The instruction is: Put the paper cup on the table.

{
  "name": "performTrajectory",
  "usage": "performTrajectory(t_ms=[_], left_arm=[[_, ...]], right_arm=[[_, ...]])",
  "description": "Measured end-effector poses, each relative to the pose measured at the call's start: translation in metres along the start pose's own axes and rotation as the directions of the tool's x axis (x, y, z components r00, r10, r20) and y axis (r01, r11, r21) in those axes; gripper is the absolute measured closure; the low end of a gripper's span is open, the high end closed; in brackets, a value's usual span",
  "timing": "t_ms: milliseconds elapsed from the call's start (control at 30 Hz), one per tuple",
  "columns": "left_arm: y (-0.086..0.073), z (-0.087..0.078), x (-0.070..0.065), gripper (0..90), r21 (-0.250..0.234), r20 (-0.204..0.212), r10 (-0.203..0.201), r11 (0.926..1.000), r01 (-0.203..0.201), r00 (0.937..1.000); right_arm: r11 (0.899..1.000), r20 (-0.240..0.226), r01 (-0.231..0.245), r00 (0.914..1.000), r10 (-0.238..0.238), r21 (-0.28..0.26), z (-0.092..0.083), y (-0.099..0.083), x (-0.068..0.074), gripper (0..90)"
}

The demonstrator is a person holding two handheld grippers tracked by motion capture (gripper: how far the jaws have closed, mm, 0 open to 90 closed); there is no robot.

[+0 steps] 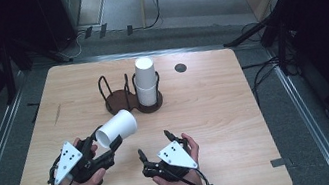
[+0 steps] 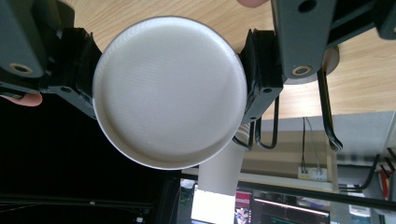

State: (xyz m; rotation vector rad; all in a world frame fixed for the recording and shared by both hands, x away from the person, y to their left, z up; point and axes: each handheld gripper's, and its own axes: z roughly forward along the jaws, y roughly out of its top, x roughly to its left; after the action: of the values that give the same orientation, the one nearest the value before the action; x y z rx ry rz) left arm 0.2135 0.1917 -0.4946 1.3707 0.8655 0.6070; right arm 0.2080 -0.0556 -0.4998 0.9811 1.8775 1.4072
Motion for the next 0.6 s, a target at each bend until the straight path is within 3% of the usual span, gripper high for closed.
performTrajectory(t_ms=[33, 100, 167, 233, 300, 400, 500, 533, 567, 600], left_arm=[[0.000, 0.000, 0.000, 33.7, 0.000, 0.000, 0.000, 1.0000, 0.000, 1.0000], [-0.001, 0.001, -0.001, 33.7, -0.004, -0.001, 0.000, 1.0000, 0.000, 1.0000], [-0.002, 0.002, -0.001, 33.7, -0.005, -0.002, 0.005, 1.0000, -0.005, 1.0000], [-0.002, 0.002, -0.002, 33.7, -0.007, -0.003, 0.008, 0.9999, -0.008, 1.0000], [-0.003, 0.003, -0.002, 33.7, -0.008, -0.003, 0.013, 0.9999, -0.013, 0.9999], [-0.005, 0.003, -0.002, 33.8, -0.009, -0.008, 0.017, 0.9998, -0.018, 0.9998], [-0.007, 0.004, -0.002, 33.7, -0.010, -0.010, 0.020, 0.9998, -0.020, 0.9998], [-0.007, 0.004, -0.002, 33.8, -0.008, -0.010, 0.019, 0.9998, -0.019, 0.9998], [-0.007, 0.004, -0.002, 33.7, -0.008, -0.010, 0.019, 0.9998, -0.019, 0.9998], [-0.008, 0.005, -0.002, 33.7, -0.012, -0.011, 0.016, 0.9998, -0.016, 0.9998]], right_arm=[[1.000, 0.000, 0.000, 1.0000, 0.000, 0.000, 0.000, 0.000, 0.000, 10.2], [0.998, -0.027, -0.064, 0.9976, 0.064, 0.009, 0.000, 0.003, -0.001, 12.2], [0.997, -0.037, -0.079, 0.9961, 0.080, 0.008, -0.001, 0.004, -0.001, 12.5], [0.992, -0.056, -0.126, 0.9904, 0.126, 0.004, -0.002, 0.007, -0.001, 13.0], [0.985, -0.076, -0.174, 0.9818, 0.174, 0.008, -0.003, 0.010, -0.002, 13.9], [0.962, -0.102, -0.270, 0.9569, 0.272, 0.031, -0.004, 0.015, -0.005, 14.6], [0.952, -0.106, -0.300, 0.9464, 0.305, 0.058, -0.003, 0.019, -0.003, 9.3], [0.944, -0.106, -0.322, 0.9388, 0.328, 0.064, -0.002, 0.020, -0.001, 6.4], [0.944, -0.106, -0.322, 0.9388, 0.328, 0.064, -0.002, 0.020, -0.001, 6.4], [0.938, -0.106, -0.341, 0.9319, 0.347, 0.067, -0.002, 0.021, -0.001, 4.6]])
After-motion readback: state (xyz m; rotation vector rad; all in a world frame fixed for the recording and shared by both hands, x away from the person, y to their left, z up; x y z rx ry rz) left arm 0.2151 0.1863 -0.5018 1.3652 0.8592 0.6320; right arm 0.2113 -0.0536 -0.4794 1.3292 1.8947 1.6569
